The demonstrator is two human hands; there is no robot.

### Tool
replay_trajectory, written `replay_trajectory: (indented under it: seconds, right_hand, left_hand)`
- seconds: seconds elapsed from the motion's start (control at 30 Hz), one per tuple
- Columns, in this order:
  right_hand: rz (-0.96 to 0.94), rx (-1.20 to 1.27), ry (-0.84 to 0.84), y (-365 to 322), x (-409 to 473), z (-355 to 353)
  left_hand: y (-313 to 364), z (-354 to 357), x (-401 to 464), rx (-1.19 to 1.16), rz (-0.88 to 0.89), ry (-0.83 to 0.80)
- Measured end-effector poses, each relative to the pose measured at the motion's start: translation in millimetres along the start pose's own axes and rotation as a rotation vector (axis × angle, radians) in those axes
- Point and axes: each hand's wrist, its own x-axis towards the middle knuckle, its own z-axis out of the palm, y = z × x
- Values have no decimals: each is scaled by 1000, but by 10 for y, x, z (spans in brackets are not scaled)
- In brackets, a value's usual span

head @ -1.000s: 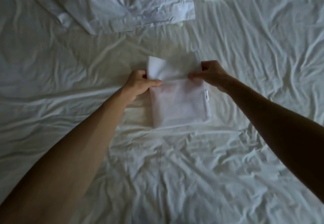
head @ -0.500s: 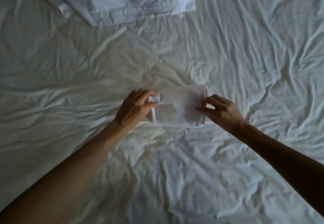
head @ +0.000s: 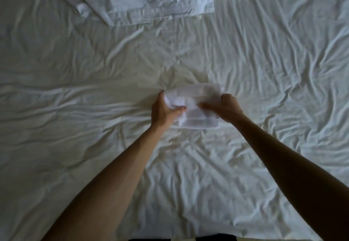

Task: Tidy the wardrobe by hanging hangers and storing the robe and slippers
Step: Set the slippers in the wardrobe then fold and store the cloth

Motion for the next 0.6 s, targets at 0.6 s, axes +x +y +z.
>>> replay_trajectory:
  seconds: [0.6]
  right_hand:
    - [-302, 458, -247, -1230, -1757, -614]
  left_hand:
    - [342, -1735, -1977, -640, -202, 50]
